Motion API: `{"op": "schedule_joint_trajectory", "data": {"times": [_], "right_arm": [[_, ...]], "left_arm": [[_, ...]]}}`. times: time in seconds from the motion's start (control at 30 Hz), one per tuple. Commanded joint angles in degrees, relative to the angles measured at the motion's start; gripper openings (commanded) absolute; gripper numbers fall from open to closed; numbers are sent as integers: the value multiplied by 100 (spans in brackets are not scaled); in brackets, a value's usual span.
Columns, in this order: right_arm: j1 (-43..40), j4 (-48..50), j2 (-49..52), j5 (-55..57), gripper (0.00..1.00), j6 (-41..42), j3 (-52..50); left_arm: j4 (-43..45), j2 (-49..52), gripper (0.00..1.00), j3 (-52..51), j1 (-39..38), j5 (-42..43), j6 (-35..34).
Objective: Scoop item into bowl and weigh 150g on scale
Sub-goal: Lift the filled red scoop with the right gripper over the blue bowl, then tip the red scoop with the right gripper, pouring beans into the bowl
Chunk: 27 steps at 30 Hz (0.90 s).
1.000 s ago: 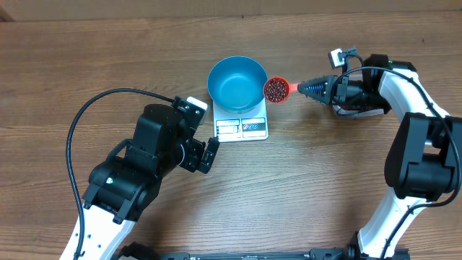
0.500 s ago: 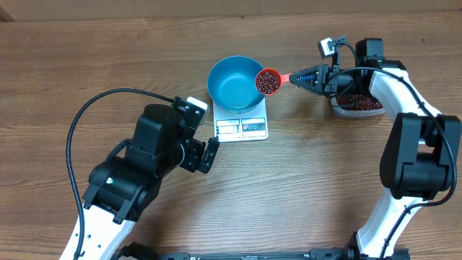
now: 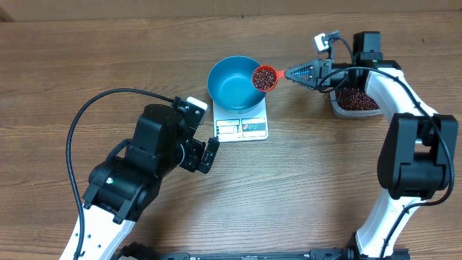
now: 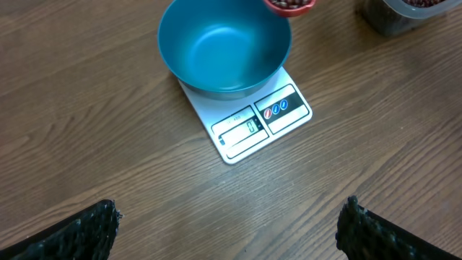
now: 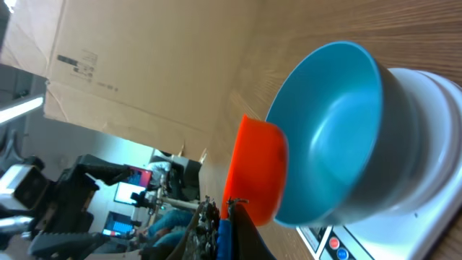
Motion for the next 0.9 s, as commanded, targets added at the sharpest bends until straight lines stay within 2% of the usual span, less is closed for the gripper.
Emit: {"op": "schedule_joint_trajectory", "data": {"times": [0.0, 0.27, 0.53, 0.87], "right_arm": [[271, 310, 68, 210, 4, 619, 52], [651, 809, 68, 627, 4, 909, 52], [798, 833, 68, 1738, 4, 898, 52], [909, 1091, 68, 2006, 4, 295, 52]], "left_arm": [[2, -33, 100, -20, -37, -37, -35], [2, -33, 100, -20, -37, -37, -35], [2, -33, 100, -20, -37, -37, -35], [2, -33, 100, -20, -37, -37, -35]]}}
